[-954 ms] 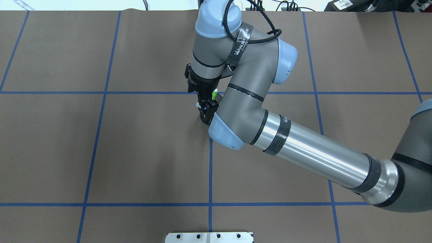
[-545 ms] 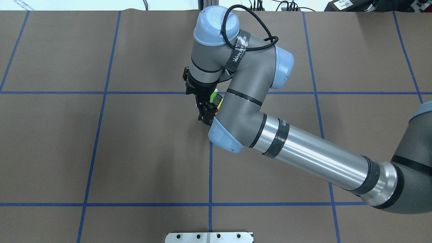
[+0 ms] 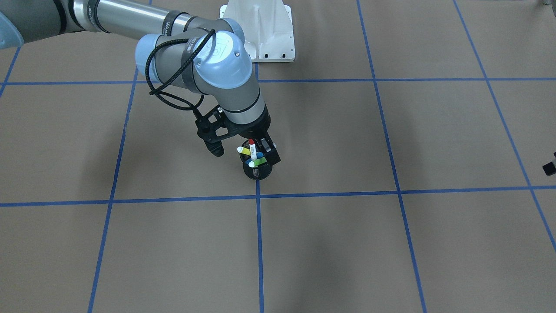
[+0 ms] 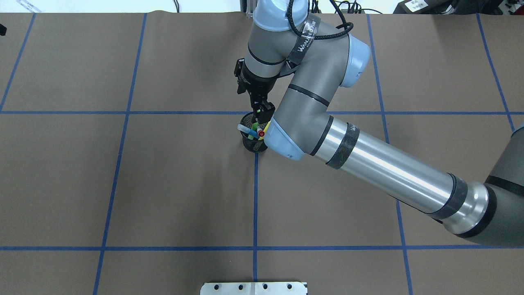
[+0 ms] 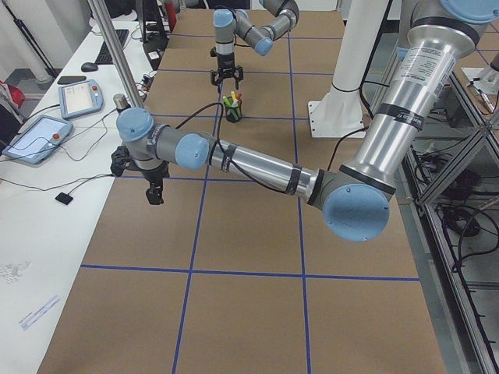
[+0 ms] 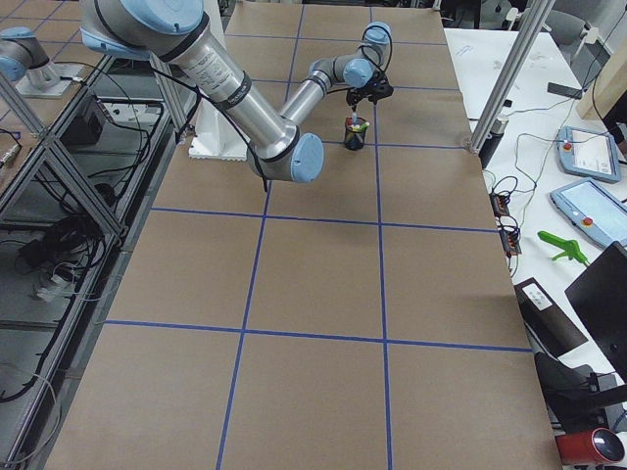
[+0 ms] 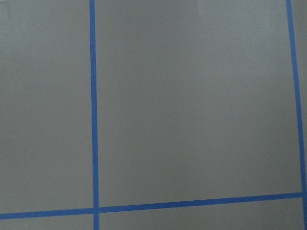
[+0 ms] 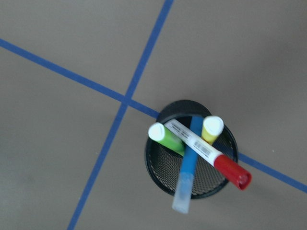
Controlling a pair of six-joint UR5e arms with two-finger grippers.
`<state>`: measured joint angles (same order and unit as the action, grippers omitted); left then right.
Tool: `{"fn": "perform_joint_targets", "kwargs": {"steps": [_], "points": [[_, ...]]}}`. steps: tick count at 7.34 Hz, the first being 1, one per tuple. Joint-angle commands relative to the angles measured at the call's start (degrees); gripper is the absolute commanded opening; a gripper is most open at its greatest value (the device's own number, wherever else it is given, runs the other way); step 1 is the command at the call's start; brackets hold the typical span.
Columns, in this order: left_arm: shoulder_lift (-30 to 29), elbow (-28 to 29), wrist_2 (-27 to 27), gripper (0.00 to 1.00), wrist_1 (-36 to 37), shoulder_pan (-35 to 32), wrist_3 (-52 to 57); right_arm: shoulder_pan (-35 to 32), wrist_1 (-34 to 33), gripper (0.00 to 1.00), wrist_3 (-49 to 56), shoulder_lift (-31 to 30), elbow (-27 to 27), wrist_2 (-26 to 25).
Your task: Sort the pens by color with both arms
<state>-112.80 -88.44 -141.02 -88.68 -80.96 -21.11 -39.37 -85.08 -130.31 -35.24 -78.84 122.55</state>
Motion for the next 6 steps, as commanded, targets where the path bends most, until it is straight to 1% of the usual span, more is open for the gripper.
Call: {"fn": "perform_joint_targets", "kwargs": {"steps": [1,2,4,5,6], "points": [[0.0,-4.3,-0.1,1.0,0.0,3.9,-7.8,0.5,0.6,0.85,-1.3,0.1,1.2,2.3],[0.0,-5.5,-0.1,1.0,0.1,4.2,-8.8,1.1,0.6,0.83,-1.4,-0.1,1.2,2.5],[-0.1,-7.6,0.0,1.0,0.0,7.5,-15.4,1.7,0.6,0.78,-1.6,-0.2,1.2,2.7],[-0.5,-8.6,0.0,1.0,-0.1,9.1,-18.2,2.4,0.6,0.71,-1.3,-0.4,1.4,2.6],[-0.7,-9.7,0.0,1.0,-0.1,10.5,-20.6,2.7,0.6,0.6,-1.3,-0.3,1.5,2.6]]}}
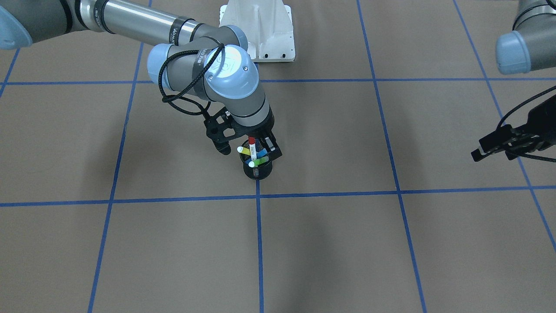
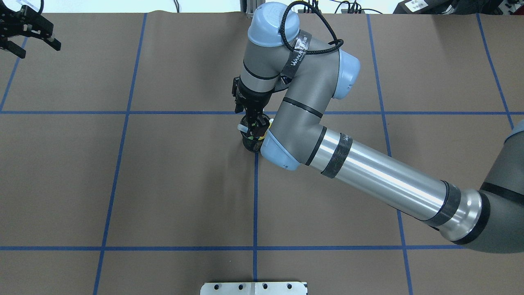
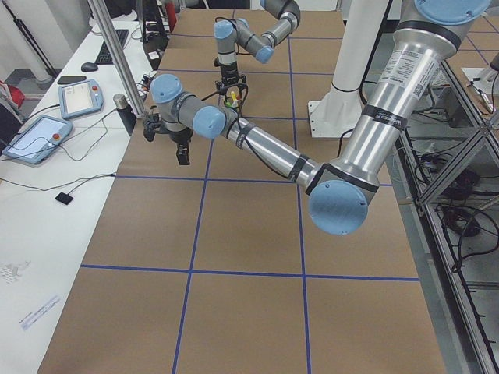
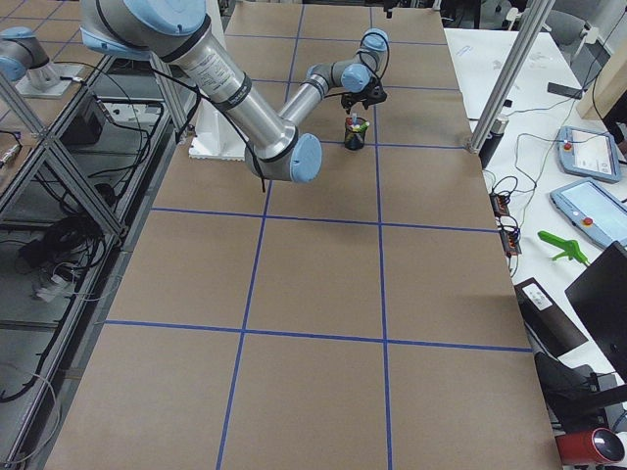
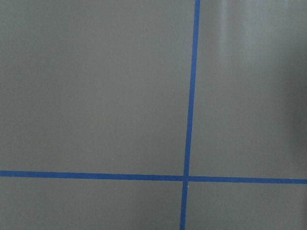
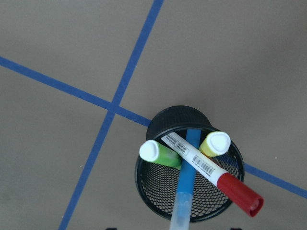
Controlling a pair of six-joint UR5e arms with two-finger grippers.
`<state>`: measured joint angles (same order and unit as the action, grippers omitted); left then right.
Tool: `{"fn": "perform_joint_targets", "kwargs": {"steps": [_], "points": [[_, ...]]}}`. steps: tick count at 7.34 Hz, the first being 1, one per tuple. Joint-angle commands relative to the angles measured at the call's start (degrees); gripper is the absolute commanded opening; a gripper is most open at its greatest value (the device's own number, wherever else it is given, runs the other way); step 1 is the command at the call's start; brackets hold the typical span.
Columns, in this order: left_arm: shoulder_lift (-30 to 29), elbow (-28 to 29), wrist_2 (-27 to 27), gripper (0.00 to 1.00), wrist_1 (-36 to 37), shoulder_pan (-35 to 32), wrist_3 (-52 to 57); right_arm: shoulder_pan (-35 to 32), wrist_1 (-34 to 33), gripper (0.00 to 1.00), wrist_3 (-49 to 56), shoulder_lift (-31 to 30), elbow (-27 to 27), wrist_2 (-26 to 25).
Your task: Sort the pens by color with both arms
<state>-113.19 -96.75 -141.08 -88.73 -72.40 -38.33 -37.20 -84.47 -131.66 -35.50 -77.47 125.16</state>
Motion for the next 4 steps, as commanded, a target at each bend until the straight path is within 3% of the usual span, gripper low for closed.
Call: {"fn": "perform_joint_targets", "kwargs": {"steps": [1,4], "points": [[-0.4,-2.6,0.1,1.0,-0.6,3.0,-5.6,0.8,0.0,0.57,0.4,-0.1,0.3,-0.1],[-0.9,-2.6,0.5,1.0,-4.3,5.2,-10.6,1.5,2.5,0.56,0.8,0.3,1.8,-0.7]]}}
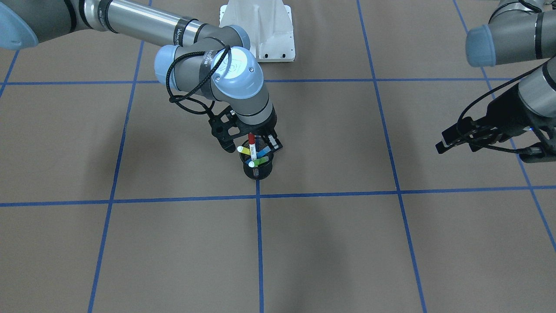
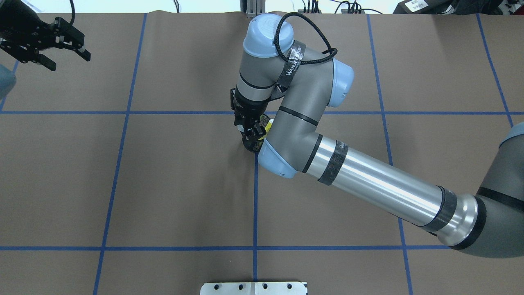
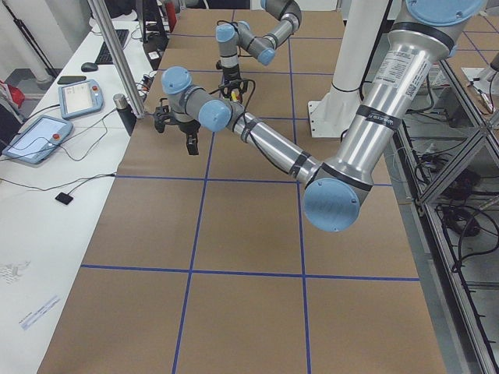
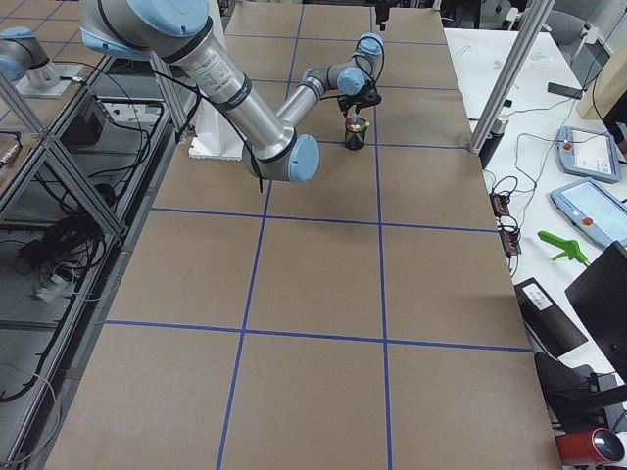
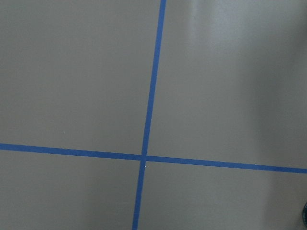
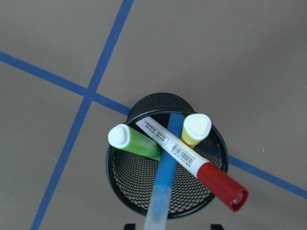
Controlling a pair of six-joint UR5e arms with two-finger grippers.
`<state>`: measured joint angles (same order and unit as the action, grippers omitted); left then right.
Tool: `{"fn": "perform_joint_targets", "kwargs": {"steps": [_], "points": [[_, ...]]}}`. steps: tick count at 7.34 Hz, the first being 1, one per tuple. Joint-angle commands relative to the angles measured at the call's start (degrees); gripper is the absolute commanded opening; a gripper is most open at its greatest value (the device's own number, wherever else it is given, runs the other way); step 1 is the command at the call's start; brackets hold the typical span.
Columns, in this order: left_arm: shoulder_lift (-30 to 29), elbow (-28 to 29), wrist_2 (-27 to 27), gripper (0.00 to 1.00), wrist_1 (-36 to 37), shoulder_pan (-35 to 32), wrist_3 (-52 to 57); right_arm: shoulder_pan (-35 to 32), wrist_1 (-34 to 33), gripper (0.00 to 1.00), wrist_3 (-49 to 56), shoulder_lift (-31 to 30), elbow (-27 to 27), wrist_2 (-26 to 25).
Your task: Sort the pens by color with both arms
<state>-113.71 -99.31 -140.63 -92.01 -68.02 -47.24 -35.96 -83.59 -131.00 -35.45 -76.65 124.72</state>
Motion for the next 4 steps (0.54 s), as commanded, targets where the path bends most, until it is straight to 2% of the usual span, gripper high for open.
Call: {"fn": "perform_joint_targets", "kwargs": {"steps": [1,4], "points": [[-0.9,0.0,0.2,1.0,-1.0,1.5,-2.2,0.6,2.1,0.56,0.1,0.3,1.4,-0.8],[-0.9,0.2,1.0,1.0,-4.7,3.0,-2.0,1.1,2.1,0.42,2.2,-0.1,1.5,-1.1]]}}
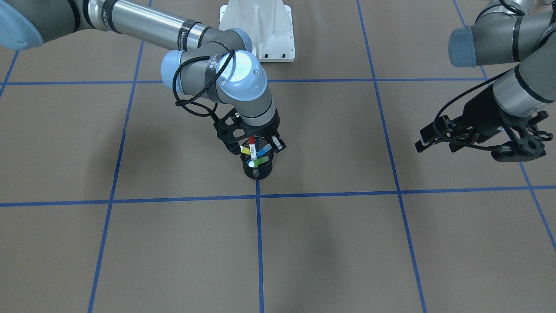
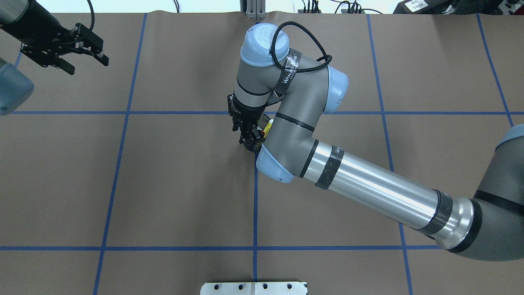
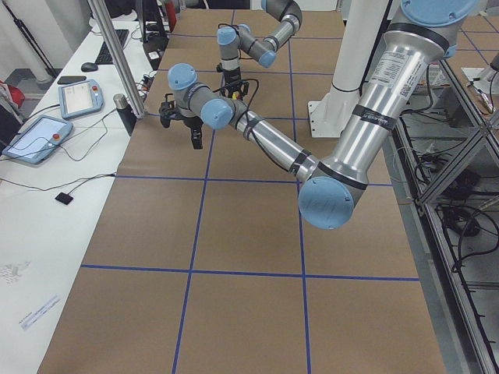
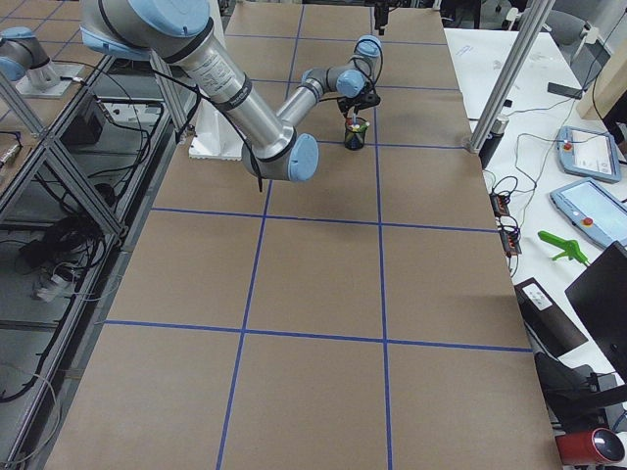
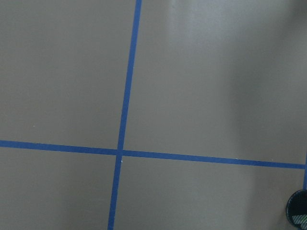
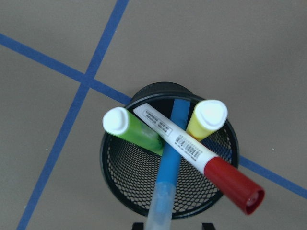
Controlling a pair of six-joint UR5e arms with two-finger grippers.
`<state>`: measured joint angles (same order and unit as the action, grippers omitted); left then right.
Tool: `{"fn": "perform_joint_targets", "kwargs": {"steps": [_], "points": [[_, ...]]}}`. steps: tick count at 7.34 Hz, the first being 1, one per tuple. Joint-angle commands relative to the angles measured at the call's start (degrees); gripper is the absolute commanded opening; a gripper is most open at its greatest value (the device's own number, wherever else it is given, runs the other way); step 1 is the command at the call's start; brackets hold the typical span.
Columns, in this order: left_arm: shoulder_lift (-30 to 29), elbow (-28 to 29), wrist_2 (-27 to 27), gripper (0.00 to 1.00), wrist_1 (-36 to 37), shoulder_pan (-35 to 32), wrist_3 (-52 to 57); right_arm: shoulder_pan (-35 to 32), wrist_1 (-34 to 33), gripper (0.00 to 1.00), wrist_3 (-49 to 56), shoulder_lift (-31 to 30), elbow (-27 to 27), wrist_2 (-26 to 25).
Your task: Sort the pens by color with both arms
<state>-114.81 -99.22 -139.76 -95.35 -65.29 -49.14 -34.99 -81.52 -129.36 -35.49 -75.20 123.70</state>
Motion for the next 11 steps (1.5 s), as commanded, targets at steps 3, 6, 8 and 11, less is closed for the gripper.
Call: {"fn": "perform_joint_targets", "kwargs": {"steps": [3,6,8,11], "points": [[0.0,-0.1,-0.3,1.0,-1.4,0.3,-0.3,-0.1,0.0,0.35,1.3,0.4,0.0,-0.2],[0.0,-0.2,-0.3,1.0,-1.3,0.3,-0.4,-0.9,-0.1,0.39,2.9,0.2,0.0,-0.2],[-0.1,-0.3,-0.3,1.0,-1.4,0.3,-1.0,-2.0,-0.1,0.38,3.5,0.1,0.0,-0.2],[-0.1,-0.4,-0.3,1.0,-1.4,0.3,-1.2,-1.8,-0.1,0.26,4.1,-0.5,-0.3,0.0]]}}
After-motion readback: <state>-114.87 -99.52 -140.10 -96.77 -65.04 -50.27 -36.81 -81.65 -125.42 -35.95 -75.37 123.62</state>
